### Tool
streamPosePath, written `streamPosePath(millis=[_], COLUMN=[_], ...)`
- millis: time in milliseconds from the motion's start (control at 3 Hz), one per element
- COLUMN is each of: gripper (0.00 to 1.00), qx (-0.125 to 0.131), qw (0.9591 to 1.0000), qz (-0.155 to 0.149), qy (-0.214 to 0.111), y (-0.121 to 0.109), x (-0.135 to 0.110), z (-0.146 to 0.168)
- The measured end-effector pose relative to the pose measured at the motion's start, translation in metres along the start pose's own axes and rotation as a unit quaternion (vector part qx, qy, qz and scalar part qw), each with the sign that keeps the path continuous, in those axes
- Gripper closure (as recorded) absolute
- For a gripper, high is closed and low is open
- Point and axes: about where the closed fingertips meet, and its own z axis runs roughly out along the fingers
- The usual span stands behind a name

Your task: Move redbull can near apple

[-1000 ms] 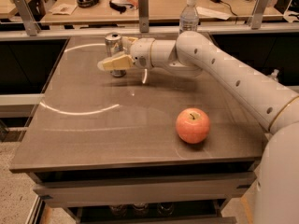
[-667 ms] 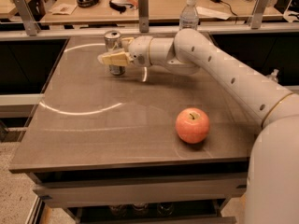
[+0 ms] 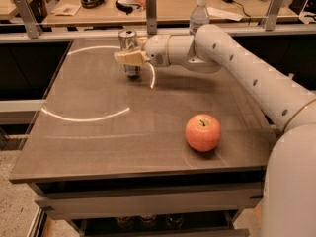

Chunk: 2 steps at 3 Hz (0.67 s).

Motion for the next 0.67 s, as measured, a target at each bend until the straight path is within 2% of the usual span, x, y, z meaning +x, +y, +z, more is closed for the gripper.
streamPosePath(millis=[333, 667], gripper=[1.00, 1.00], qx=[-0.016, -0.003], qw=[0.9999, 1.0000], qz=[-0.005, -0.006], qy=[-0.001, 0.004], y=[0.006, 0.019], x=[-0.013, -0.028], z=[-0.033, -0.074])
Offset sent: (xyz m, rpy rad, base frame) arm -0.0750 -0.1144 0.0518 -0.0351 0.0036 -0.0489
